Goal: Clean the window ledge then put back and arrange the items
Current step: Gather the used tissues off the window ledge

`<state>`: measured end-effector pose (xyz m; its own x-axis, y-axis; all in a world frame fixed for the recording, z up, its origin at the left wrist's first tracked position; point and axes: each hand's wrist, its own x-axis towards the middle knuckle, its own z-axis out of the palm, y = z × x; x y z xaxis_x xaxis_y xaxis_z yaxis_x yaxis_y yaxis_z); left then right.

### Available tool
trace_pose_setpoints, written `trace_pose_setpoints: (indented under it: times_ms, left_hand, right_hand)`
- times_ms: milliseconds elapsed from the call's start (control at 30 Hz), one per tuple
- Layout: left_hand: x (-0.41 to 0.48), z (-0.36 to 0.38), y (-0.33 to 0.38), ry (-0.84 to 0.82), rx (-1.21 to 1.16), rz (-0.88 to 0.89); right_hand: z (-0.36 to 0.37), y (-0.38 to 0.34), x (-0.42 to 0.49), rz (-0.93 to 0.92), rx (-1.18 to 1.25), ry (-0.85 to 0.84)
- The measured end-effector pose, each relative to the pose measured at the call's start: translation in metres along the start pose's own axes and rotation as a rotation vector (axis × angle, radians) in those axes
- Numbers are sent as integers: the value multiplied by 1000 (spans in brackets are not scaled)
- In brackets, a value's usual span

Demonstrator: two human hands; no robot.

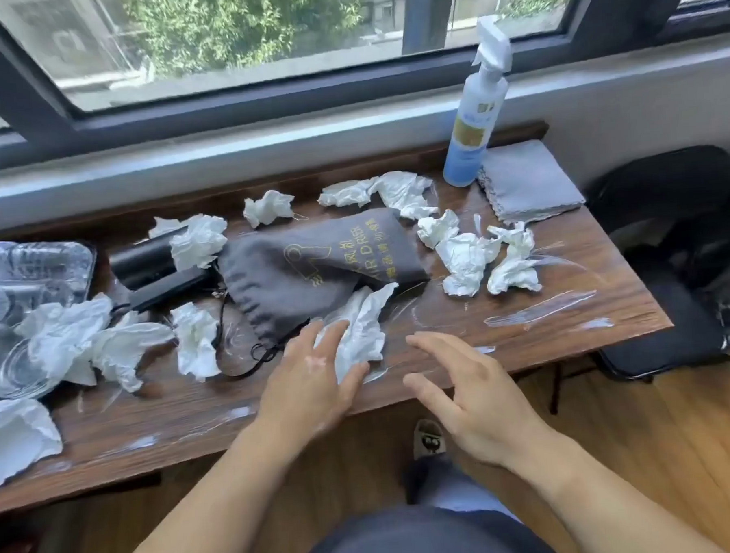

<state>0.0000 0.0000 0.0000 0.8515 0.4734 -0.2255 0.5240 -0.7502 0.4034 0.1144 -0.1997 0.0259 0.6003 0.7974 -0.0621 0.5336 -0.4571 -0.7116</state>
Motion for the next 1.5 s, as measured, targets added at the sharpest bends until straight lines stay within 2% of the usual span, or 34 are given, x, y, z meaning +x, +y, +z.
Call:
trace_pose_setpoints:
  times_ms: [200,300,400,467,633,700,867,1033,1233,1400,1500]
  left_hand:
    - [37,36,24,96,101,-86]
    - [41,40,28,209,79,-107]
    - [38,34,41,388,61,-48]
    - [36,20,58,429,11,13]
    - [60,-10,119,419,-137,118]
    - [86,-8,141,400,-166,178]
    - [143,18,171,171,5,215]
    - [163,28,169,-42,157,203]
    - [178,42,174,-150,232,230]
    - [185,52,173,-84,152,233]
    - [179,43,169,75,44,246]
  right_hand:
    - [-48,64,35,44,-40,-117]
    - [-68,92,49,25,-54,-138]
    - [-82,112,60,-2,-29,-124]
    - [-92,123,64,-19,-13,-93]
    - [-116,144,69,-68,6,147]
    - [-124,152,74,-33,-32,181]
    - [-132,157,97,80,-260,72]
    - [-129,157,112,134,-284,16]
    - [-129,160,116,167,-321,-42]
    - [-125,164,119,163,-329,-52]
    - [-120,173,117,159,-311,-24]
